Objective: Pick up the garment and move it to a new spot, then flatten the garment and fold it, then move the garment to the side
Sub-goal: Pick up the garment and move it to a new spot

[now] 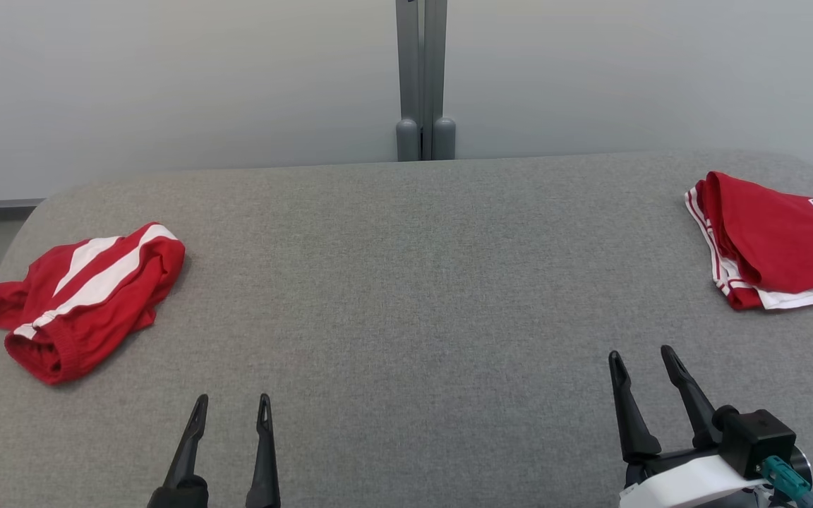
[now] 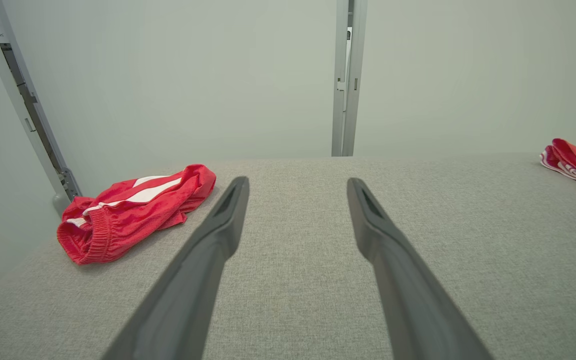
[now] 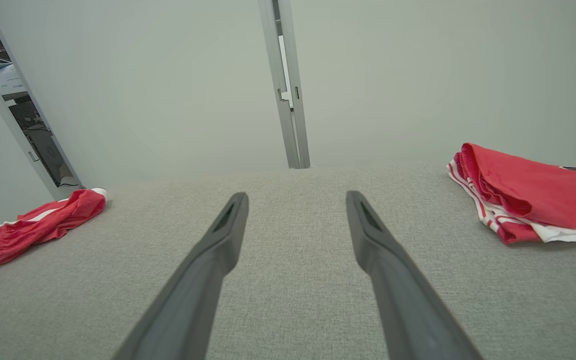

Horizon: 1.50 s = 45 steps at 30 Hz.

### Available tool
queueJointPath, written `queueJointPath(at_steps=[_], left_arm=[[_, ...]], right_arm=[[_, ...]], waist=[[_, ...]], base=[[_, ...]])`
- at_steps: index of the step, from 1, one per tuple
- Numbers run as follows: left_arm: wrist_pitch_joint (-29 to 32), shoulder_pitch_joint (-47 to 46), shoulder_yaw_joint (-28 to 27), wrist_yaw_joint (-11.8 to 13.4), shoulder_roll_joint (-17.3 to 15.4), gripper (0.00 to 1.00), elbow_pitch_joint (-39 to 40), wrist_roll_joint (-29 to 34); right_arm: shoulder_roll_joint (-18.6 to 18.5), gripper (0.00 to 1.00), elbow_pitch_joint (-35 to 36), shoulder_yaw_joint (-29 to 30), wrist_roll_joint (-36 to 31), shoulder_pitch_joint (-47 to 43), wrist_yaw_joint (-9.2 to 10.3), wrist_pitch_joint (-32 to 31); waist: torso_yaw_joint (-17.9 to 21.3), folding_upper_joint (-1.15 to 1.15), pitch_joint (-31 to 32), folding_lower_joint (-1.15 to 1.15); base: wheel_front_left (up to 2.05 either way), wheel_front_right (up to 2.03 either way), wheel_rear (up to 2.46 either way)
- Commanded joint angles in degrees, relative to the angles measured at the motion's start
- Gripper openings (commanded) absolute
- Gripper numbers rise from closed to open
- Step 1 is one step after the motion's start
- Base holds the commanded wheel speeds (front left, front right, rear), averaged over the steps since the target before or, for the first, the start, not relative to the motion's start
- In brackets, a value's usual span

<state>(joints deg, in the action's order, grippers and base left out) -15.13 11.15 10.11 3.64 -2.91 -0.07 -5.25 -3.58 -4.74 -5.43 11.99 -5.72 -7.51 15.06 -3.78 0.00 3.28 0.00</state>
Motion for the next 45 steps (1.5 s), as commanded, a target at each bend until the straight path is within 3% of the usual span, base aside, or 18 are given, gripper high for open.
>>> queueJointPath(at_steps=[1,9,15,35,45], left_arm=[[0.0,-0.4,0.0,0.4,0.0,1.0,0.0,0.4],[0.0,-0.8,0.3,0.3,0.0,1.0,-0.2,0.5],[0.0,-1.4,0.3,0.3,0.0,1.0,-0.1,0.7],[0.0,-0.7,-0.3,0.1,0.0,1.0,1.0,1.1],[0.0,-0.9,-0.4,0.7,0.0,1.0,1.7,0.7]], right_arm=[[0.0,1.0,-0.1,0.2,-0.1,-0.9,0.05,0.1],[0.1,1.0,0.0,0.8,-0.6,-0.8,0.05,0.1],[-0.3,1.0,0.0,0.6,-2.1,-1.1,0.05,0.2],[0.0,1.0,1.0,-1.3,-2.4,-0.4,0.06,0.1],[0.1,1.0,0.3,-1.8,-2.1,-0.4,0.06,0.1]], waist=[[0.0,0.0,0.0,0.0],[-0.7,0.0,-0.3,0.0],[-3.4,0.0,-0.8,0.0],[-19.7,0.0,-2.1,0.0],[-24.8,0.0,-2.9,0.0]], base=[[0.0,0.0,0.0],[0.0,0.0,0.0],[0.0,0.0,0.0],[0.0,0.0,0.0],[0.0,0.0,0.0]])
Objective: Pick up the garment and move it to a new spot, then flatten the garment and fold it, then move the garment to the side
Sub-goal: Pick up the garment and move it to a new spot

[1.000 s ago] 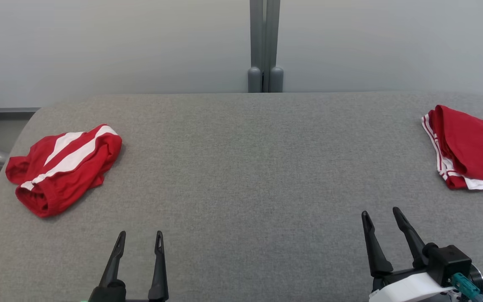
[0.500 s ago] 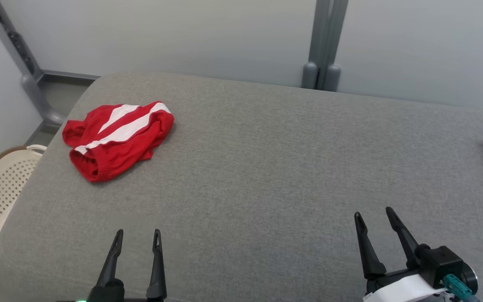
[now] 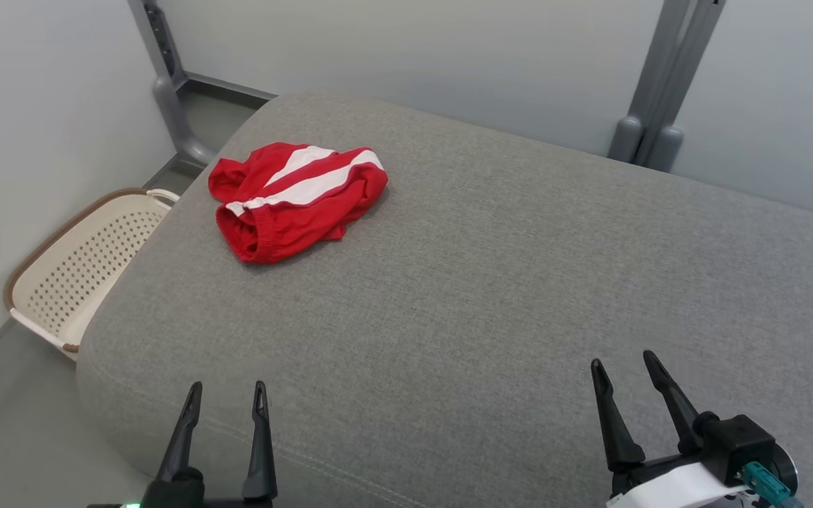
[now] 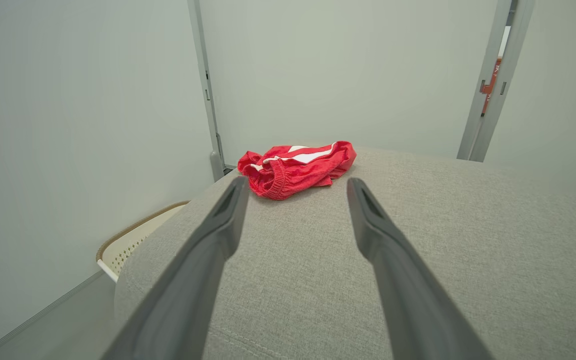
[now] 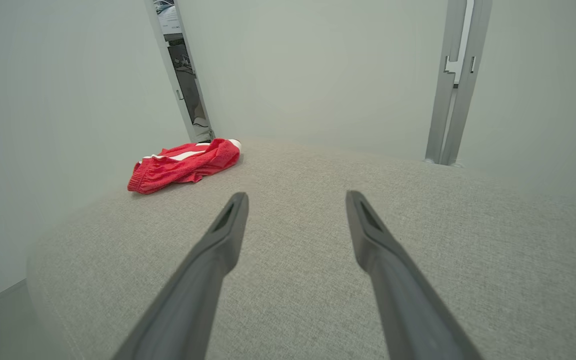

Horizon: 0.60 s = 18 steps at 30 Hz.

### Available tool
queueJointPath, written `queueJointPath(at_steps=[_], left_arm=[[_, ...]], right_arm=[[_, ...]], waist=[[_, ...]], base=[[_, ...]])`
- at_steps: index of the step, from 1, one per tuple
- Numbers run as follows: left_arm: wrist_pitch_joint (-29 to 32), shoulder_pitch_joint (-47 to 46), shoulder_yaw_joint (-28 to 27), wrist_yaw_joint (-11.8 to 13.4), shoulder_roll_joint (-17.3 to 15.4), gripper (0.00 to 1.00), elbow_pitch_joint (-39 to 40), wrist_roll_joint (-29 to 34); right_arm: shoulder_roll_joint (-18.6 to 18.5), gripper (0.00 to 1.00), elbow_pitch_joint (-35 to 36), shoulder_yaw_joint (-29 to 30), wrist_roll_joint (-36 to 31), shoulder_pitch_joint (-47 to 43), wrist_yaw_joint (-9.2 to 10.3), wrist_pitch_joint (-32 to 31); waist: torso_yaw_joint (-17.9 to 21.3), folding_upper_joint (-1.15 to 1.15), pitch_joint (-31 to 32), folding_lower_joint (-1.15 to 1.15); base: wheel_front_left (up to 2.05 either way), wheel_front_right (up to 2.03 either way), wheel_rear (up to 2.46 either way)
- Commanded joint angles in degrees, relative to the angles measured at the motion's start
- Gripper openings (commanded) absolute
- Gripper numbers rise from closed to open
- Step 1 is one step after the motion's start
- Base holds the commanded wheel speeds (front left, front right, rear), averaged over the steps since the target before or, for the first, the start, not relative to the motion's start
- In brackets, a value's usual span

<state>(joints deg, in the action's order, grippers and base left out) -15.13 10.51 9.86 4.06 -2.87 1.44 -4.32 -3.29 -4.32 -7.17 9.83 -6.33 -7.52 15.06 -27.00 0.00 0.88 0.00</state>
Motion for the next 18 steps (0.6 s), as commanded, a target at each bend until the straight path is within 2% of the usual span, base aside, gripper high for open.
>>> queueJointPath(at_steps=[1,12,18], left_arm=[[0.0,-0.2,-0.2,0.6,-0.1,1.0,0.5,-0.5],[0.0,-0.3,-0.5,3.0,0.0,1.0,2.7,-1.4],[0.0,-3.0,-1.2,2.7,0.0,1.0,2.0,-0.6]], right_arm=[[-0.4,1.0,-0.3,-0.4,0.1,0.7,0.07,0.1],[-2.4,1.0,-1.4,-2.8,1.4,3.7,0.07,0.1],[-4.3,1.0,-1.3,-2.9,1.5,4.8,0.07,0.1]], waist=[[-1.9,0.0,-0.9,0.0],[-3.0,0.0,-3.3,0.0],[-3.3,0.0,-6.0,0.0]], base=[[0.0,0.0,0.0],[0.0,0.0,0.0],[0.0,0.0,0.0]])
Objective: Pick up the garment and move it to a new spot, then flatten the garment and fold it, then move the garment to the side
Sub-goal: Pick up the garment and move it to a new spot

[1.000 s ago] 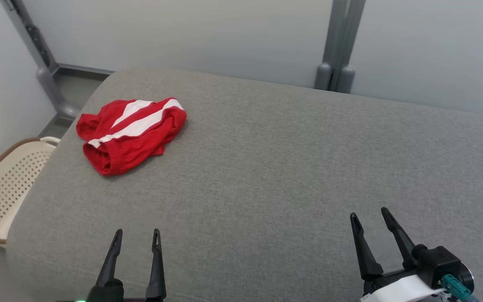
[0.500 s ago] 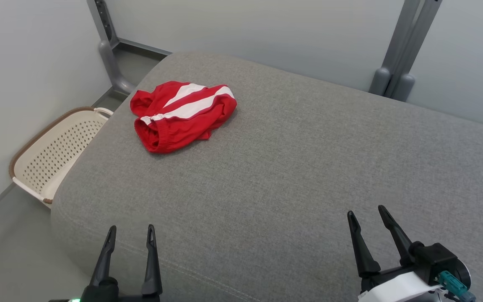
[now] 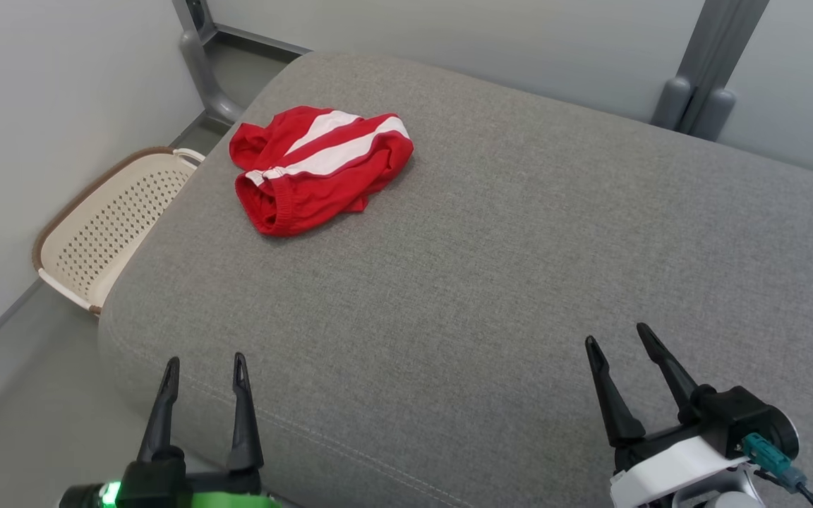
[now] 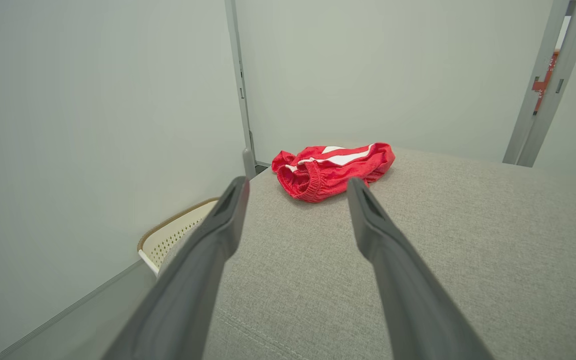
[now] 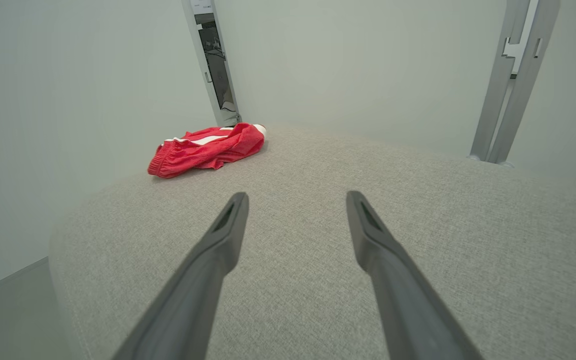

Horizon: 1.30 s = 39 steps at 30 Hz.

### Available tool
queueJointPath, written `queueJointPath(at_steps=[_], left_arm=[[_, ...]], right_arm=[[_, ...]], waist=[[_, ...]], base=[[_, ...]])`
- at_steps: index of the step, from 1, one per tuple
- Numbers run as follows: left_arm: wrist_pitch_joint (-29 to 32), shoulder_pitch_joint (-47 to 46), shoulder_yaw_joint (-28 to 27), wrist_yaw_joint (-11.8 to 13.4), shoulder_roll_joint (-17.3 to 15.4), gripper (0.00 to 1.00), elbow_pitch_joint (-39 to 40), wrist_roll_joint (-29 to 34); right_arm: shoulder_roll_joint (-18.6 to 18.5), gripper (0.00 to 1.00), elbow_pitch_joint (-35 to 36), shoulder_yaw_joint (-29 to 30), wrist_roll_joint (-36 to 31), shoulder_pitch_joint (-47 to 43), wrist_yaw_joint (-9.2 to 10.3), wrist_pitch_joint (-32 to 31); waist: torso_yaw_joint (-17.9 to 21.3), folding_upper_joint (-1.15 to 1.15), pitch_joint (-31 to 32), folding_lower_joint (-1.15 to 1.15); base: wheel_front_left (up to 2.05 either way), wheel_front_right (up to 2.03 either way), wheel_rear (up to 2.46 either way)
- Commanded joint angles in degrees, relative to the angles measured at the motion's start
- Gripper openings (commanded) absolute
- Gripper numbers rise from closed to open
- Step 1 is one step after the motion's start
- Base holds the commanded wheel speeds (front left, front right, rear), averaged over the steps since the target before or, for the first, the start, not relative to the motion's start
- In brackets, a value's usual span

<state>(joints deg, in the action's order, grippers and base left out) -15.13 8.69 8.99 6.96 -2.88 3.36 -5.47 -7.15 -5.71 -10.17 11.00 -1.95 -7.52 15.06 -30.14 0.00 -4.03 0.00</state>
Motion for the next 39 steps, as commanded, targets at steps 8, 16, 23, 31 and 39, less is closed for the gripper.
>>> queueJointPath(at_steps=[8,16,23,31,39], left_arm=[[0.0,-13.4,-2.3,-3.7,-0.3,1.0,-4.5,-1.0],[7.3,-34.6,-5.8,-6.2,-3.1,1.0,-19.6,-4.5],[14.1,-49.3,-8.7,-11.0,-5.2,1.0,-31.8,-11.5],[15.3,-57.5,-9.8,-13.4,-5.4,1.0,-47.0,-16.9],[11.6,-61.9,-8.7,-14.1,-4.8,1.0,-57.6,-18.6]], right_arm=[[-5.1,1.0,2.0,2.2,-0.6,1.2,0.07,0.1],[-9.9,1.0,4.7,2.7,-1.3,2.9,0.07,0.1],[-13.4,1.0,6.7,3.7,-1.2,6.2,0.07,0.1],[-14.5,1.0,8.5,4.5,-1.3,8.8,0.07,0.1],[-15.5,1.0,9.6,6.3,-1.4,8.8,0.08,0.0]], waist=[[-0.3,0.0,-7.8,0.0],[2.1,0.0,-16.2,0.0],[4.8,0.0,-22.2,0.0],[7.3,0.0,-26.7,0.0],[8.0,0.0,-30.7,0.0]], base=[[0.0,0.0,0.0],[0.0,0.0,0.0],[0.0,0.0,0.0],[0.0,0.0,0.0],[0.0,0.0,0.0]])
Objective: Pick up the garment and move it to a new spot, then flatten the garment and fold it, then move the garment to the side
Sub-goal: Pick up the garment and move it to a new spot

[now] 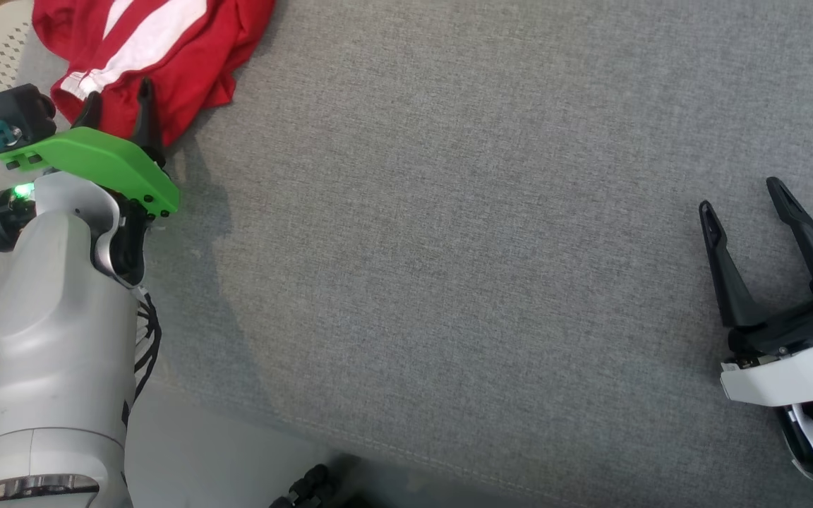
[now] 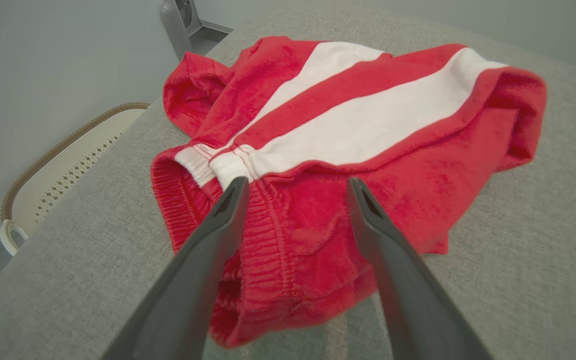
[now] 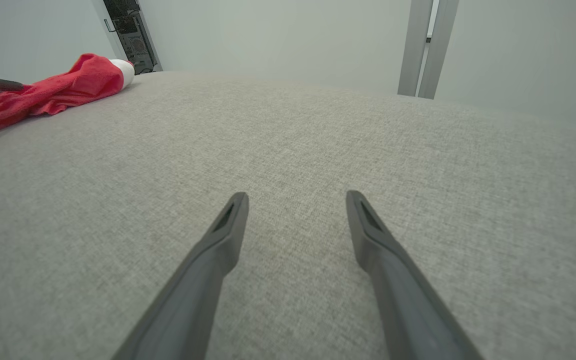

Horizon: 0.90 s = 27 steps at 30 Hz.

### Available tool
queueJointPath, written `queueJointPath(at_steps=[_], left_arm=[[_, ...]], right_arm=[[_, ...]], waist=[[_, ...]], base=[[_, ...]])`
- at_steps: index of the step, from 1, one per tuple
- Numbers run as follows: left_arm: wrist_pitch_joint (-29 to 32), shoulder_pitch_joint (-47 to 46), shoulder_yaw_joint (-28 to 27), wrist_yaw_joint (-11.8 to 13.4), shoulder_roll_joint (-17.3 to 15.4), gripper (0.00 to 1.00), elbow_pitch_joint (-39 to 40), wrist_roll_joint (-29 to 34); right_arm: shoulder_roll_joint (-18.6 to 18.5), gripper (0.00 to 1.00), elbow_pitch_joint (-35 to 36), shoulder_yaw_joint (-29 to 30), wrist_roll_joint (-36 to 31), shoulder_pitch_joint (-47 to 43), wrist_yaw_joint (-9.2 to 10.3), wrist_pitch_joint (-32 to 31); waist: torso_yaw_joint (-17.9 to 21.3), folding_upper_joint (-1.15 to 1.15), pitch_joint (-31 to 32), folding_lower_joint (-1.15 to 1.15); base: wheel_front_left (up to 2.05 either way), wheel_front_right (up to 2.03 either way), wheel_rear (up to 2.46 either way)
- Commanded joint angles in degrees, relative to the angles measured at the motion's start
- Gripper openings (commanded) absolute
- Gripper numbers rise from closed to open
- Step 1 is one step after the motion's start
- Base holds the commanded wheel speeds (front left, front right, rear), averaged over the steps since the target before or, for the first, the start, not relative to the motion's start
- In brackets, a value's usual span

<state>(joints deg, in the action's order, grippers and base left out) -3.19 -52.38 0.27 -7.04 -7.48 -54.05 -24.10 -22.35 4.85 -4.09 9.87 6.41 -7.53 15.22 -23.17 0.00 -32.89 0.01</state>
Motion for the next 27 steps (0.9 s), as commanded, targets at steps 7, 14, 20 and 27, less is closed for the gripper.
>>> queueJointPath(at_steps=[7,14,20,27], left_arm=[[-3.3,-3.1,0.3,-0.4,-0.6,0.0,-7.1,-1.4],[-10.2,-3.1,1.4,-0.4,-3.7,0.0,-6.5,-0.8],[-11.8,-0.8,3.2,-0.4,-6.9,0.0,-1.4,2.0],[-9.2,1.9,6.9,-0.5,-9.4,0.0,7.3,4.1]], right_arm=[[0.3,1.0,-1.5,0.3,-0.3,0.8,0.12,-0.2],[3.8,1.0,-2.2,-1.7,0.5,1.8,0.09,-0.1],[8.7,1.0,-4.2,-3.3,2.4,2.5,0.09,-0.1],[13.3,1.0,-6.3,-4.9,3.3,0.2,0.09,-0.1]], waist=[[2.1,0.0,-1.7,-0.01],[4.2,0.0,4.1,-0.01],[7.8,0.0,12.5,-0.01],[14.1,0.0,22.6,-0.01]], base=[[0.0,0.0,0.0],[0.0,0.0,0.0],[0.0,0.0,0.0],[0.0,0.0,0.0]])
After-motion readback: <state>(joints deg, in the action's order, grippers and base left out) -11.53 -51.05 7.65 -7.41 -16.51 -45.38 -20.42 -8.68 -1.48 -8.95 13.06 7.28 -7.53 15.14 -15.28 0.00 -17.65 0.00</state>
